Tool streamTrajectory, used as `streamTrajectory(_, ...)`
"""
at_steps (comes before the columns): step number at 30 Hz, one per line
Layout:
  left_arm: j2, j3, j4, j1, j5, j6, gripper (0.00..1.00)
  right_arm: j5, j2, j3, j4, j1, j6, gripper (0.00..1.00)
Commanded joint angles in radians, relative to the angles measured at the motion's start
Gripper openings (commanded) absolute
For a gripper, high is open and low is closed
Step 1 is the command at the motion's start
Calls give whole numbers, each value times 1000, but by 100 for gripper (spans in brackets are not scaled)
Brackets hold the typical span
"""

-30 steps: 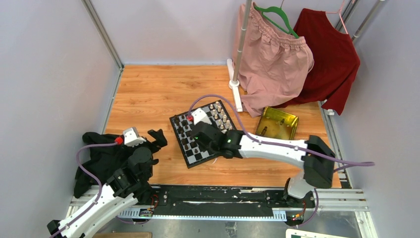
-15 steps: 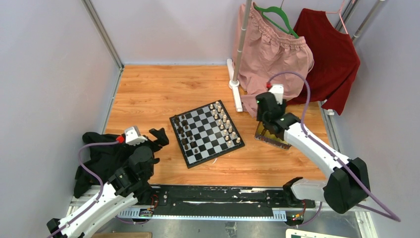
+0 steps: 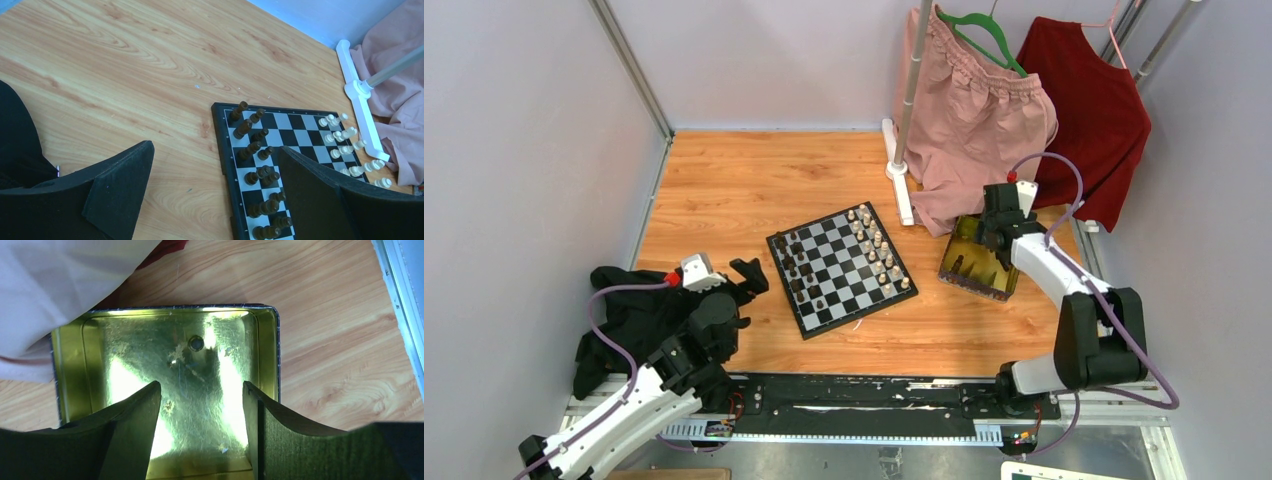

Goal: Set up the chess pieces on the board
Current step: Pick up the chess piece from the storage box.

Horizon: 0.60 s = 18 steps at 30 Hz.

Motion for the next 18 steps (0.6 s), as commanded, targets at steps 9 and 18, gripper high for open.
streamTrajectory(9,46,-19,86,-1,-20,4,100,-137,166,16,121,-123,8,61)
streamTrajectory(18,100,-19,133,-1,-25,16,100,-179,238,54,146,-154,2,55)
